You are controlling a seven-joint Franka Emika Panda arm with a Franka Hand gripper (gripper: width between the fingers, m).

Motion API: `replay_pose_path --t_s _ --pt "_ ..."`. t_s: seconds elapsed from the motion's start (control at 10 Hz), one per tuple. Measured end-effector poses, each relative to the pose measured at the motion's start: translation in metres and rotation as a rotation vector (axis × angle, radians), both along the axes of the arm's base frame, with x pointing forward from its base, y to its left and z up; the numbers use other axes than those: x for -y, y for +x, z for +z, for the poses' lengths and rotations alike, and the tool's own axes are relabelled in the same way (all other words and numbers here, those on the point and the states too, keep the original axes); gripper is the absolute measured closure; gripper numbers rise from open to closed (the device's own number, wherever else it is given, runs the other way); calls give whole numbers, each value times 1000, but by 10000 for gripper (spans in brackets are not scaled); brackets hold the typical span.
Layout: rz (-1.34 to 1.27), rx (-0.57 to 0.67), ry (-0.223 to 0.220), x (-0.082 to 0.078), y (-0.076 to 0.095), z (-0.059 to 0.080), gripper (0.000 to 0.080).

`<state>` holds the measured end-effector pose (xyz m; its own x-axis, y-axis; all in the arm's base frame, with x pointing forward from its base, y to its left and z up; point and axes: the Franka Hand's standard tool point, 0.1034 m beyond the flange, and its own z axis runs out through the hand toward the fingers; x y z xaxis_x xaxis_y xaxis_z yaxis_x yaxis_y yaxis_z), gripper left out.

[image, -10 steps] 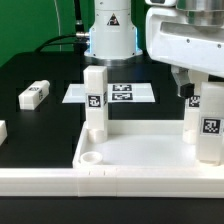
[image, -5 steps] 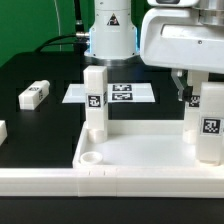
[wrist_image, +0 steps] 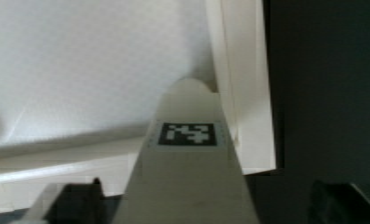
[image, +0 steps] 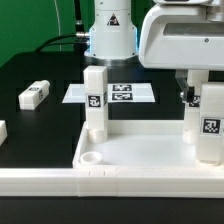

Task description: Assemble desk

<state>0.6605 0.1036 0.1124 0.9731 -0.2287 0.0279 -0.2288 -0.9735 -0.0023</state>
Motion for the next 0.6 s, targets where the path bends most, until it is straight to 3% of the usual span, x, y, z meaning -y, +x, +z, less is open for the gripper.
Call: replay_pose_path --t_s 0.1,0.2,0.3,0.6 --pt "0 0 0 0 0 0 453" --pt "-1 0 0 0 0 0 453" --pt "-7 0 0 0 0 0 512" --pt "-104 -2 28 8 1 -1 512"
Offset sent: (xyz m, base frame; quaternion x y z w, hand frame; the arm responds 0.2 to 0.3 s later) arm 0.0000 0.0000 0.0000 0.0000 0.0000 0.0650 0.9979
